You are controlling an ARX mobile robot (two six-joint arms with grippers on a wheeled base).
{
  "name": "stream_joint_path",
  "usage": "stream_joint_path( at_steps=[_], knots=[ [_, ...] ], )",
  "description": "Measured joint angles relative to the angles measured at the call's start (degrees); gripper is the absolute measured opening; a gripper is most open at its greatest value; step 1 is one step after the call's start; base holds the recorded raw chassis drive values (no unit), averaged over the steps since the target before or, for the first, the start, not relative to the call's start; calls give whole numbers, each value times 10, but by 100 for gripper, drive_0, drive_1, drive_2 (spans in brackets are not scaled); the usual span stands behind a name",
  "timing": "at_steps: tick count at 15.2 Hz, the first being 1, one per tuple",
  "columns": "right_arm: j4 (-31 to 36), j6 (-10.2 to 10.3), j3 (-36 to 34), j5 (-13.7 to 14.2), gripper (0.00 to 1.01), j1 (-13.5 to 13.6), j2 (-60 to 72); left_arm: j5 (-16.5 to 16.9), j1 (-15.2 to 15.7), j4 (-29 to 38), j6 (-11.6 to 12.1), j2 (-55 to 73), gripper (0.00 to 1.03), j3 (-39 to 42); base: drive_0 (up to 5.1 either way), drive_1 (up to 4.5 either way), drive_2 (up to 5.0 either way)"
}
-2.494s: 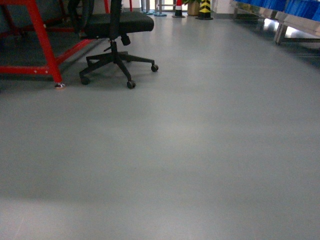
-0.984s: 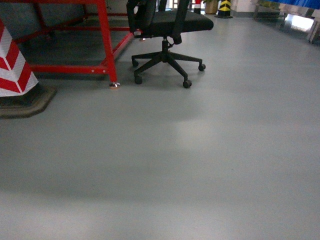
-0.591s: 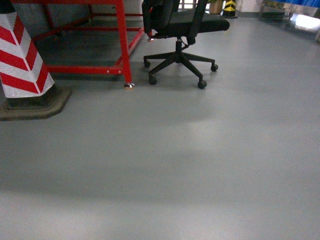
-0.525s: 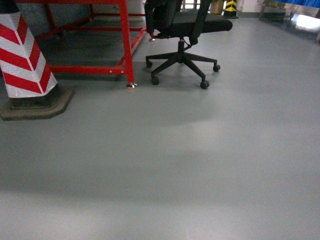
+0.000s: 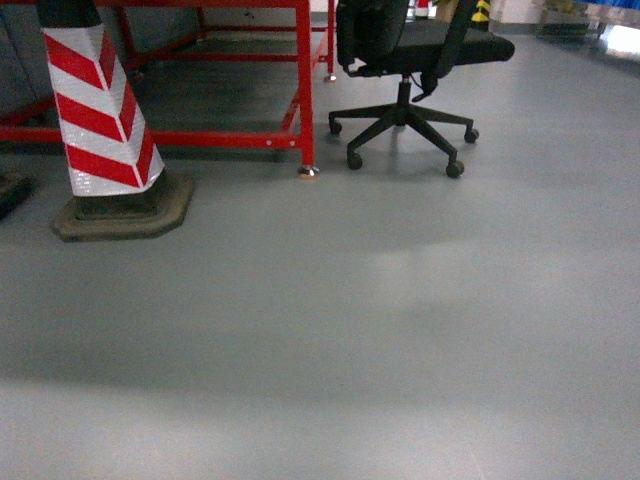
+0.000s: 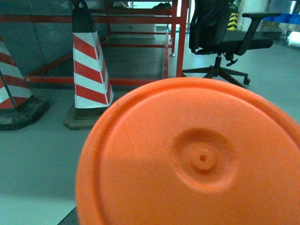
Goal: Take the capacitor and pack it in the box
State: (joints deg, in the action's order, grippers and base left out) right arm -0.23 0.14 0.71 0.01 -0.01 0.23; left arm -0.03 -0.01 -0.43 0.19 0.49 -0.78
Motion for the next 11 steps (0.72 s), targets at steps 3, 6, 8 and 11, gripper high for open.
stream_joint_path(
  at_steps=[3, 6, 8, 11],
  knots=[
    [0, 0, 0, 0, 98, 0, 0, -1, 0, 1, 0, 0, 44, 0, -503, 243, 243],
    [-1, 0, 0, 0, 98, 0, 0, -1, 0, 0, 0, 0, 44, 0, -503, 243, 243],
    [0, 0, 0, 0, 98, 0, 0, 0, 0, 0, 0, 0, 44, 0, -503, 243, 243],
    [-1, 0, 0, 0, 98, 0, 0, 0, 0, 1, 0, 0, 44, 0, -503, 243, 243]
  ],
)
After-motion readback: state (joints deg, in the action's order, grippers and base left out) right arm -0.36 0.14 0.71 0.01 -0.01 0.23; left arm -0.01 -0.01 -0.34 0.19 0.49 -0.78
